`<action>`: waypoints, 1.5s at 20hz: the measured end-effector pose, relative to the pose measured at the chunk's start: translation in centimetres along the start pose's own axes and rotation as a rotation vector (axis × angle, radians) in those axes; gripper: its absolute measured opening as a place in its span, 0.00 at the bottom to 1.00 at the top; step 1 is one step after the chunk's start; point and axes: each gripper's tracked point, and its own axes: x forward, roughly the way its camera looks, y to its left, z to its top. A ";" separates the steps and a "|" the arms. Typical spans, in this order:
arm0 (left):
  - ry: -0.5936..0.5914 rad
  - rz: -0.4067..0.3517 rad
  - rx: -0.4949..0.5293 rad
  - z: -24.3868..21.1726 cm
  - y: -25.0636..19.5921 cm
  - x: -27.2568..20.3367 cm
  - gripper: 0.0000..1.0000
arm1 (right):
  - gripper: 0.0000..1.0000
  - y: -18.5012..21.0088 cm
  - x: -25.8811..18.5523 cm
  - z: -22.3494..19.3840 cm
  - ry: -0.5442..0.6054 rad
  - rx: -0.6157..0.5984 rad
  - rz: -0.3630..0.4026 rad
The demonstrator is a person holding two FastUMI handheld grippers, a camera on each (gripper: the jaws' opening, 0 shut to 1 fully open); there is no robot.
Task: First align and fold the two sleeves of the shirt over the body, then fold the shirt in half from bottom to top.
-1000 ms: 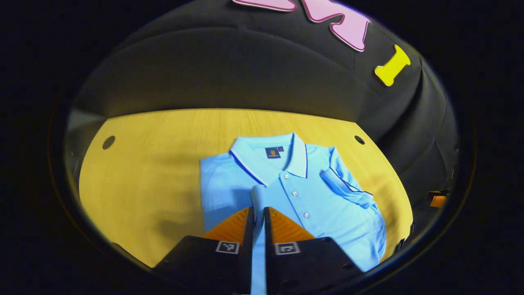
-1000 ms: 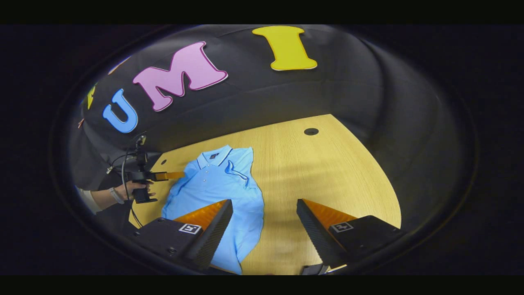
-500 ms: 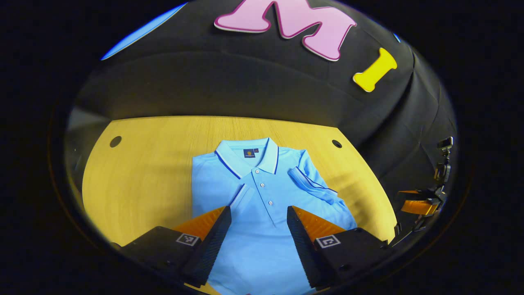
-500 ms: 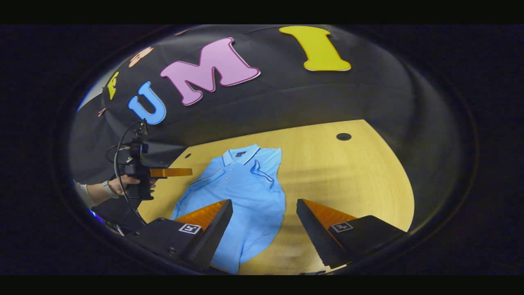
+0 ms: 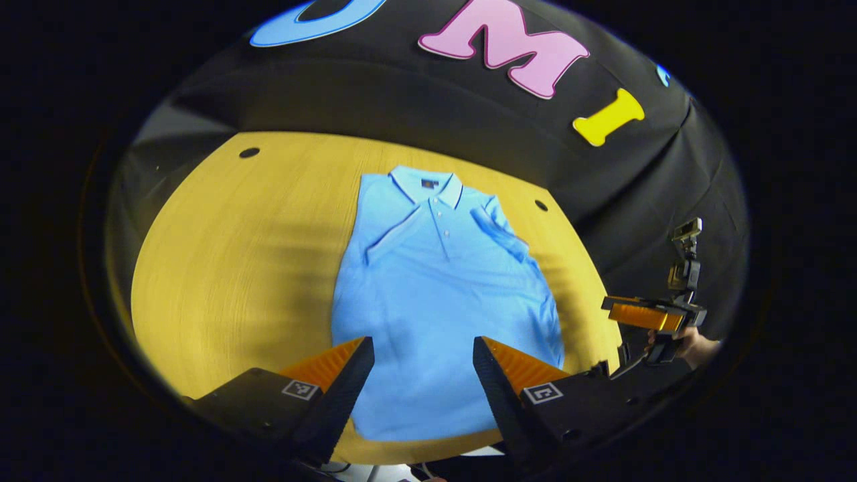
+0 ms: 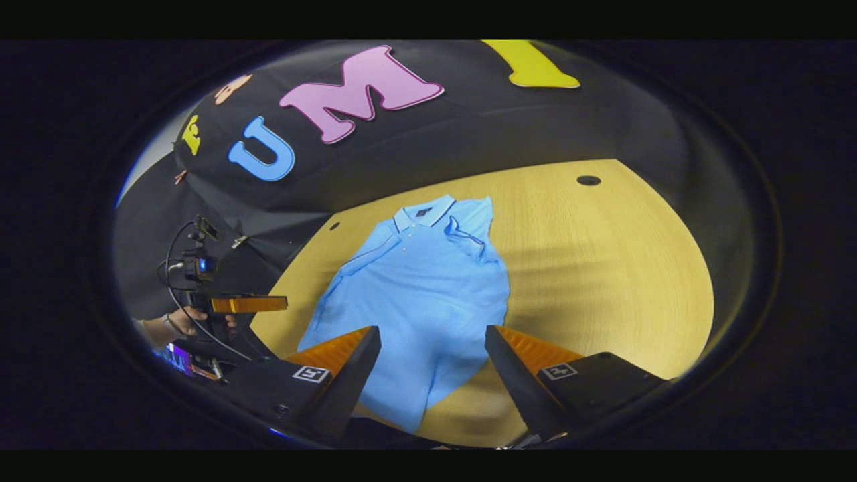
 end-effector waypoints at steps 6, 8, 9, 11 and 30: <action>0.083 -0.036 -0.051 -7.0 1.4 -0.4 0.95 | 0.98 1.4 0.0 -7.1 0.118 0.150 -0.004; 0.089 -0.058 -0.082 -8.2 1.7 -0.4 0.95 | 0.98 1.6 0.3 -8.5 0.138 0.208 -0.010; 0.102 -0.063 -0.092 -9.1 2.0 -0.3 0.95 | 0.98 1.7 0.3 -9.4 0.156 0.230 -0.012; 0.136 -0.060 -0.095 -10.4 2.9 0.0 0.95 | 1.00 1.5 0.2 -11.8 0.207 0.257 -0.036; 0.254 -0.038 -0.157 -12.5 5.7 2.3 0.45 | 0.11 3.4 5.3 -16.3 0.309 0.594 -0.025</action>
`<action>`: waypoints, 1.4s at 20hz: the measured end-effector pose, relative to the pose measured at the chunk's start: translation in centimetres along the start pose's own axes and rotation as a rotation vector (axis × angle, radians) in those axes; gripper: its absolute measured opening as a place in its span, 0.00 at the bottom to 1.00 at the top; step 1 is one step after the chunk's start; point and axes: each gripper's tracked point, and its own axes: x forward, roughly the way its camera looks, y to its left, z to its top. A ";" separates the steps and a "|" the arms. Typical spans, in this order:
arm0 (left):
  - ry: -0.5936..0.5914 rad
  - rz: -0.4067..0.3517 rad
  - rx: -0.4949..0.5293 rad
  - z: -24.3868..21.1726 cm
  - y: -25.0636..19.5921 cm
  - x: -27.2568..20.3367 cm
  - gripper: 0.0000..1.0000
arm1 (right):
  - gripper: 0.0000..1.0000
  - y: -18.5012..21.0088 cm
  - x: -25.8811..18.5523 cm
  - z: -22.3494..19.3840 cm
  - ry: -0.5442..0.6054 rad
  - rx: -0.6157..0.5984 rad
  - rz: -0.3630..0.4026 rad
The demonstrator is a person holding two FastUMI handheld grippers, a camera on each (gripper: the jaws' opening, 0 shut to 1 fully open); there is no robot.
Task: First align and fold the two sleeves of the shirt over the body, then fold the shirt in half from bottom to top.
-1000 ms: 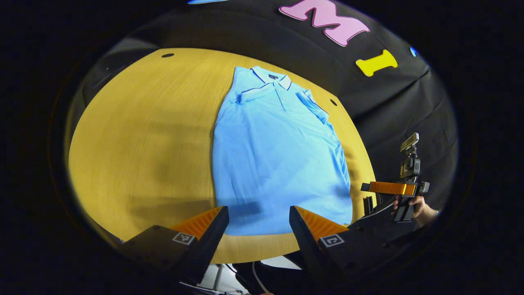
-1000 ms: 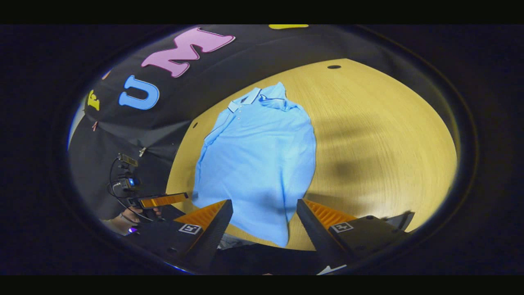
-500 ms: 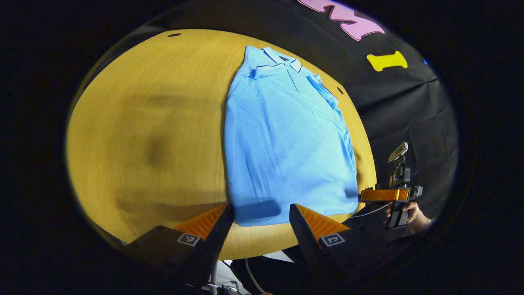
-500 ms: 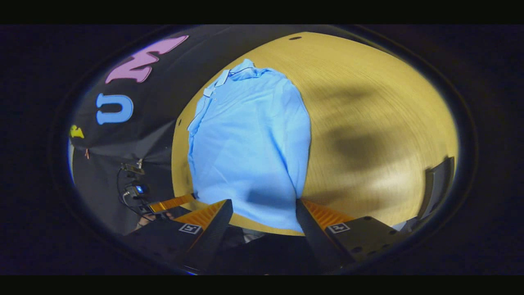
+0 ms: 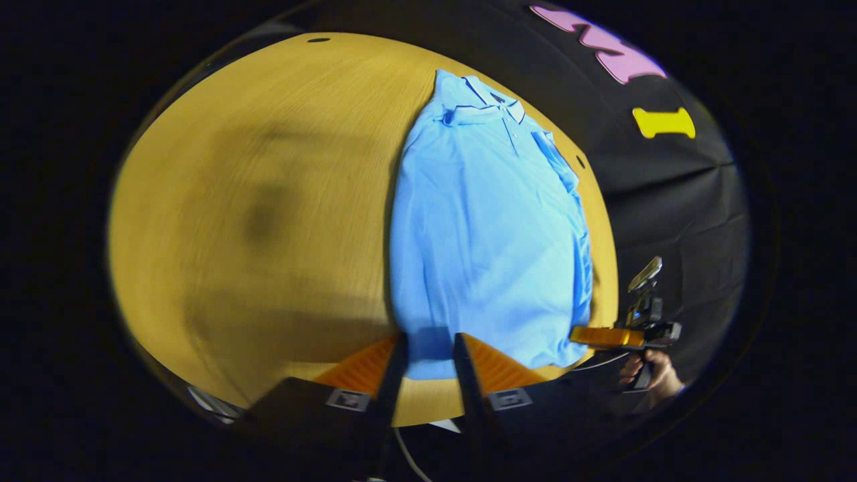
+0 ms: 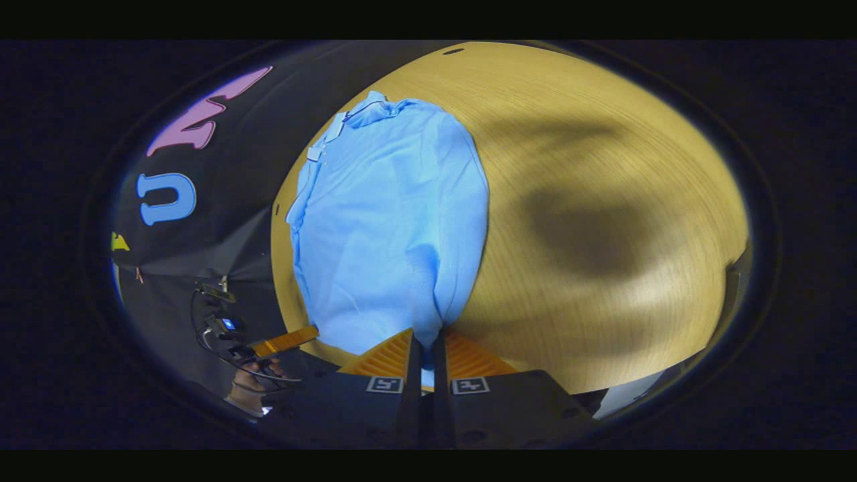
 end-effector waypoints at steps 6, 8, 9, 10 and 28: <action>-0.029 -0.026 0.100 0.7 -1.2 -0.5 0.06 | 0.06 1.9 -0.4 1.6 -0.090 -0.080 0.104; -0.072 -0.065 0.166 1.5 -2.7 -1.1 0.06 | 0.12 2.9 -1.1 2.9 -0.151 -0.155 0.135; -0.087 -0.085 0.198 2.0 -3.5 -1.5 0.06 | 0.06 3.5 -1.5 3.3 -0.170 -0.191 0.147; -0.109 -0.093 0.228 2.5 -4.0 -1.8 0.07 | 0.00 4.3 -2.0 3.6 -0.182 -0.221 0.170; -0.482 -0.027 0.327 26.4 -10.3 -8.5 0.06 | 0.12 19.6 -7.7 19.2 -0.448 -0.611 0.316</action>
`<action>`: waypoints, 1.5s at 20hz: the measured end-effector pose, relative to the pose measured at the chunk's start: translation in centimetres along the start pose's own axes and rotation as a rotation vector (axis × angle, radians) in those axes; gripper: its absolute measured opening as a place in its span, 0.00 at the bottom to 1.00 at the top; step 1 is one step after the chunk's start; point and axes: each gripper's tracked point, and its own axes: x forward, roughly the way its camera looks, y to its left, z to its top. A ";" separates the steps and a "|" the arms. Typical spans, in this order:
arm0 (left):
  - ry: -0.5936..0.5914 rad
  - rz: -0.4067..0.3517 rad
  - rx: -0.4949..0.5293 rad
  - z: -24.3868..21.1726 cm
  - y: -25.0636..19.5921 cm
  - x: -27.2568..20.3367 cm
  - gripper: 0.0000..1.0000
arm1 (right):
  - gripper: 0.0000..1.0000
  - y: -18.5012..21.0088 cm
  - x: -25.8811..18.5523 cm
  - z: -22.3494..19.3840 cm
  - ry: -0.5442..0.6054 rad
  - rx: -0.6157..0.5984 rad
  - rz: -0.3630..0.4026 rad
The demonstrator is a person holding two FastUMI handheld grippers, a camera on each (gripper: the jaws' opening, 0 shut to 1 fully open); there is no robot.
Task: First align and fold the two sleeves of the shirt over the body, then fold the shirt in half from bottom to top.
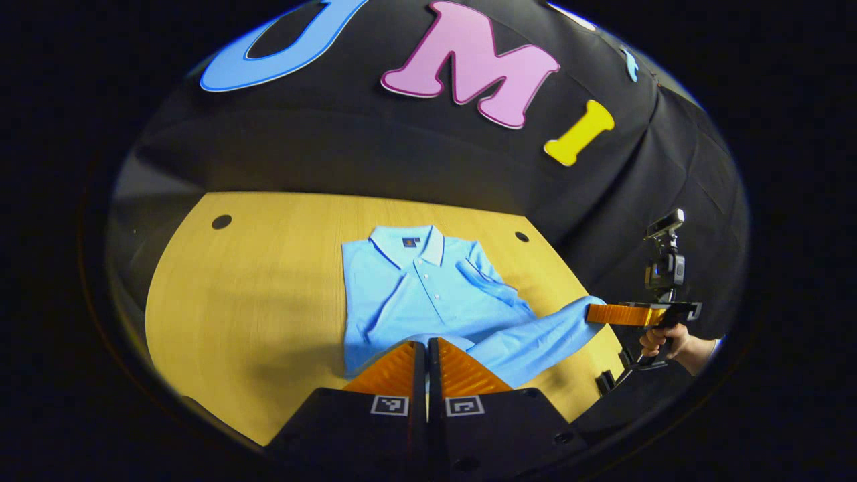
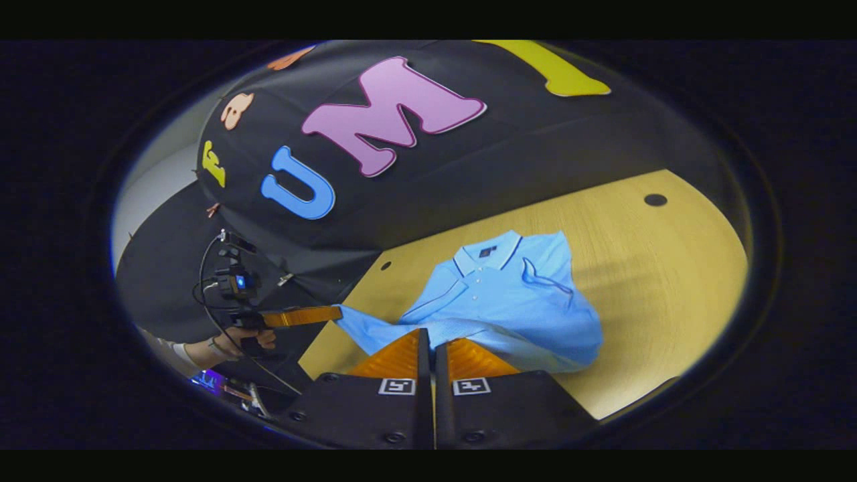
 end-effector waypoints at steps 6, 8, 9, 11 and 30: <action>-0.082 0.111 0.000 8.7 3.9 6.1 0.06 | 0.06 -3.7 6.6 9.0 -0.065 -0.092 -0.052; -0.077 0.154 -0.024 10.5 5.8 9.2 0.06 | 0.05 -5.9 8.9 11.0 -0.079 -0.077 -0.085; -0.071 0.163 -0.032 11.2 6.4 10.8 0.06 | 0.05 -7.0 10.1 11.8 -0.082 -0.064 -0.097; -0.082 0.194 -0.022 12.3 7.9 14.3 0.05 | 0.05 -9.4 13.3 12.4 -0.081 -0.073 -0.140; -0.103 0.390 0.040 13.4 7.6 18.4 0.94 | 0.98 -15.0 16.4 10.5 0.007 -0.190 -0.336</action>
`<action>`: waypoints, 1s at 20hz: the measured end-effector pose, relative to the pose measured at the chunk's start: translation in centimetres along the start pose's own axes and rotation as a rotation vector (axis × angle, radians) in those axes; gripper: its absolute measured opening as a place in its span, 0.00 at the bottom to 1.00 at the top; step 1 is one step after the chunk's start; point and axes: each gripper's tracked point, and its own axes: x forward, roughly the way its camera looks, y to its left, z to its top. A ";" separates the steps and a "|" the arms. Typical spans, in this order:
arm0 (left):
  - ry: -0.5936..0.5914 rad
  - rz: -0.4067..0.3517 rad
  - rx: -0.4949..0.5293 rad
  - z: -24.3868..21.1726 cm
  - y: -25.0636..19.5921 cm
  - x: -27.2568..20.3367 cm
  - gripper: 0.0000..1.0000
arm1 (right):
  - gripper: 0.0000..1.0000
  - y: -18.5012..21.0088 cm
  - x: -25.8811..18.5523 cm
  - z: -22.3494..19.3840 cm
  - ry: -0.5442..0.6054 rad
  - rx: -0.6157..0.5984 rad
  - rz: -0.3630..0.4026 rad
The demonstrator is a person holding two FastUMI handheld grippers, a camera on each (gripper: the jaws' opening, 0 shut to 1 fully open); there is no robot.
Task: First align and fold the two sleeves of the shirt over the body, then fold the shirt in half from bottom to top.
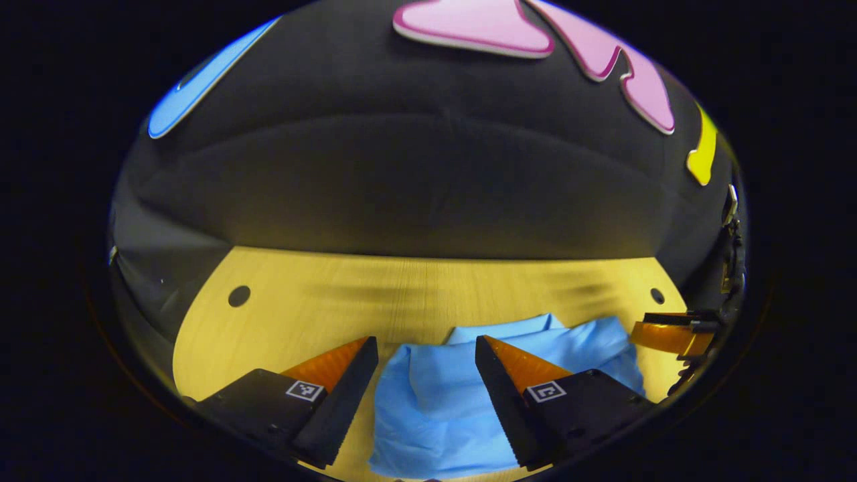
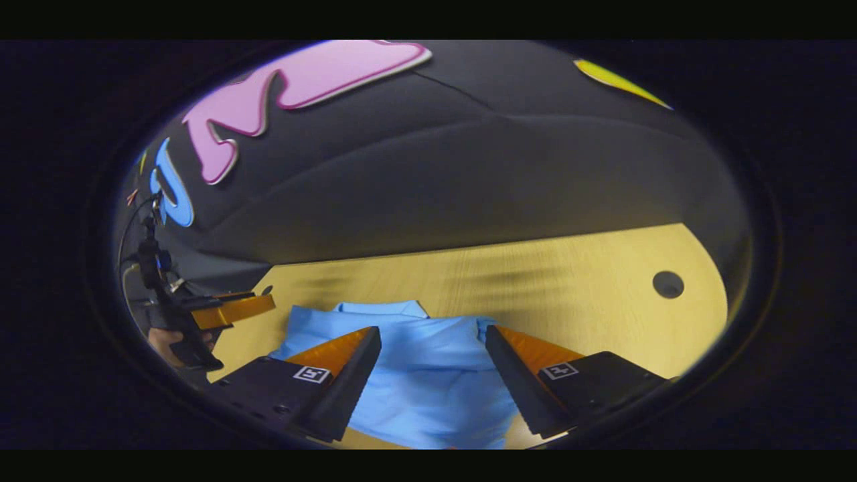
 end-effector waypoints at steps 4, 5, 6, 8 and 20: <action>-0.138 -0.008 0.075 3.8 -0.5 -8.2 0.94 | 0.98 3.2 -5.6 4.4 -0.139 -0.118 -0.021; -0.175 -0.019 0.085 4.6 -0.8 -10.6 0.94 | 0.98 4.1 -7.5 5.6 -0.183 -0.135 -0.029; -0.208 -0.034 0.087 5.3 -1.1 -13.1 0.94 | 0.98 5.1 -9.7 6.6 -0.225 -0.152 -0.040; -0.269 -0.049 0.084 5.8 -1.2 -18.2 0.94 | 0.98 6.9 -14.4 8.2 -0.303 -0.183 -0.067; -0.519 -0.088 0.121 -2.6 -3.6 -47.2 0.96 | 0.97 17.8 -38.1 -2.4 -0.444 -0.222 -0.153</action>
